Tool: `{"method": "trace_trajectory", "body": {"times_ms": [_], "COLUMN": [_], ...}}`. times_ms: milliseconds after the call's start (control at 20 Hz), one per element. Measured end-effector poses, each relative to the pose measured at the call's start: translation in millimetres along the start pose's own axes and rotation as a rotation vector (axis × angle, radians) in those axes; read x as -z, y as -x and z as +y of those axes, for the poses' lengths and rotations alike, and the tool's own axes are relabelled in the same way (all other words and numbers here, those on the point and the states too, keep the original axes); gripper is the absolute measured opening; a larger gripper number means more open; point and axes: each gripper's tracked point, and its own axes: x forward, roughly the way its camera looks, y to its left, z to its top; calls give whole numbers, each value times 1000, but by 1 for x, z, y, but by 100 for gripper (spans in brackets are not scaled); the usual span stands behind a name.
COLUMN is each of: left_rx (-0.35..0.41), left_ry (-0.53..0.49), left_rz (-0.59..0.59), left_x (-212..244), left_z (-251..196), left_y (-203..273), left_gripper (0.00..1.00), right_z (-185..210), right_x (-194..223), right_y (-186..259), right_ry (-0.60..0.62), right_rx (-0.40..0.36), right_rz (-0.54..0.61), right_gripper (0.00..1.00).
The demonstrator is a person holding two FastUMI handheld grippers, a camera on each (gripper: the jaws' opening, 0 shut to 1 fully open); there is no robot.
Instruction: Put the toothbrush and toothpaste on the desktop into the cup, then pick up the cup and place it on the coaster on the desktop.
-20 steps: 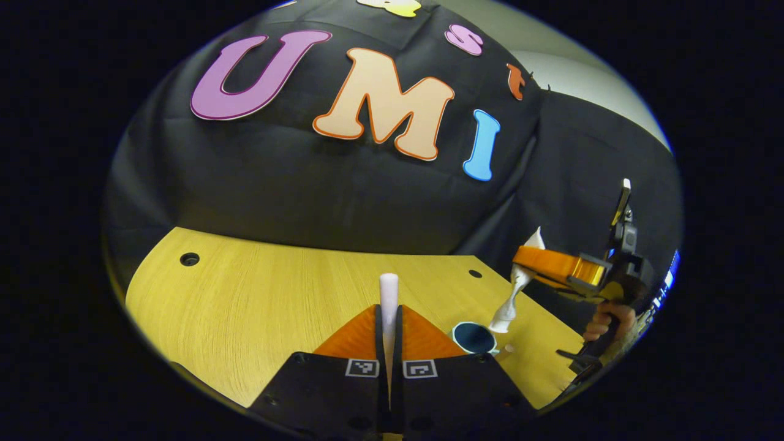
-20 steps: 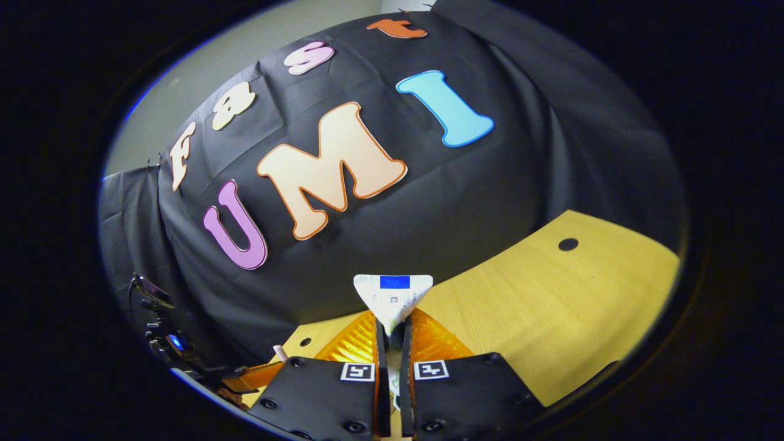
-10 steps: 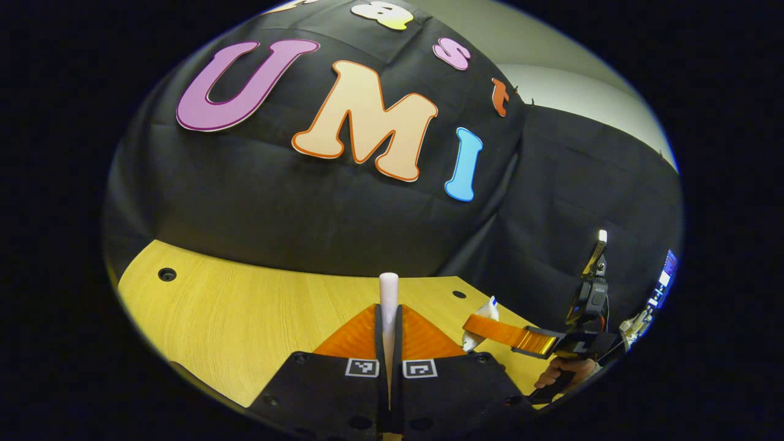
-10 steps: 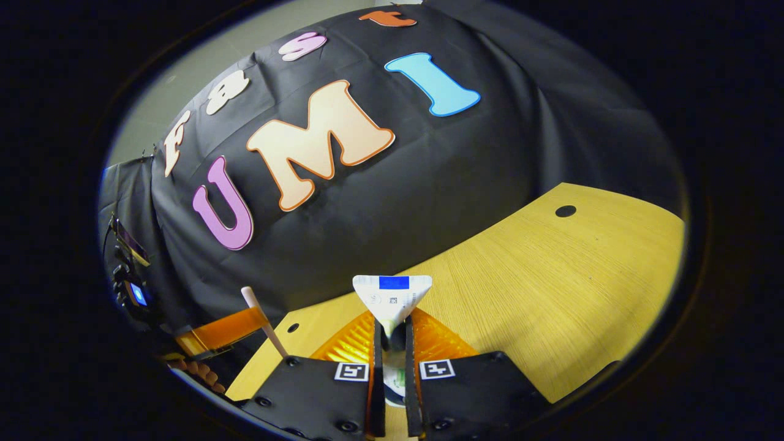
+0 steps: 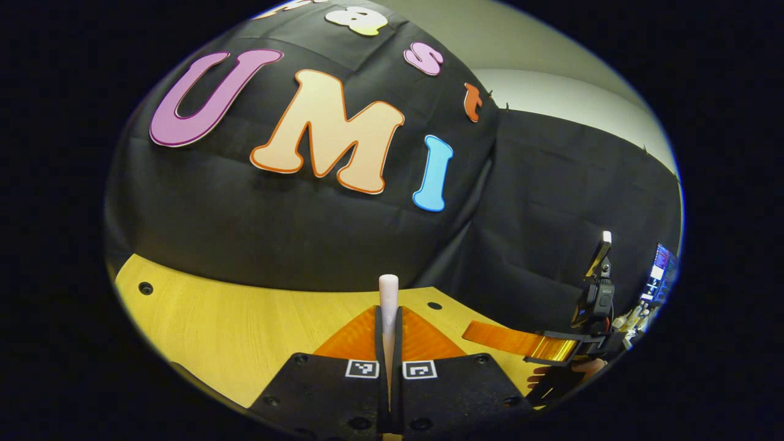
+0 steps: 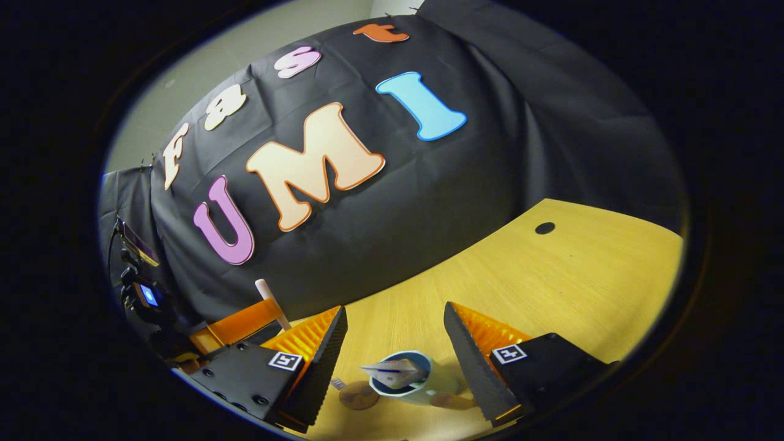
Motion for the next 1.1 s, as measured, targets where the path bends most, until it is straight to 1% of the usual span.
{"method": "trace_trajectory", "body": {"times_ms": [150,250,350,600,750,850,1000,1050,1100], "left_rx": [30,63,81,96,102,105,104,91,78], "left_ry": [-30,-41,-33,-49,-65,-76,-64,-52,-37], "left_rz": [-16,-18,-17,19,49,76,108,122,126], "left_x": [-8,-7,-3,23,40,52,68,72,74], "left_z": [-18,-30,-38,-44,-48,-49,-50,-47,-44], "left_y": [-9,-18,-25,-40,-40,-39,-33,-31,-28], "left_gripper": [0,0,0,0,0,2,7,12,23], "right_z": [-21,-36,-50,-72,-82,-86,-89,-88,-87], "right_x": [-13,-12,-8,-12,-13,-15,-17,-16,-17], "right_y": [19,30,43,69,78,84,89,90,91], "right_ry": [-12,-23,-26,-26,-27,-16,4,9,14], "right_rx": [43,73,103,145,164,170,174,170,165], "right_rz": [-27,-22,-13,-16,-18,-13,-1,6,14], "right_gripper": [97,96,97,96,96,96,96,96,97]}}
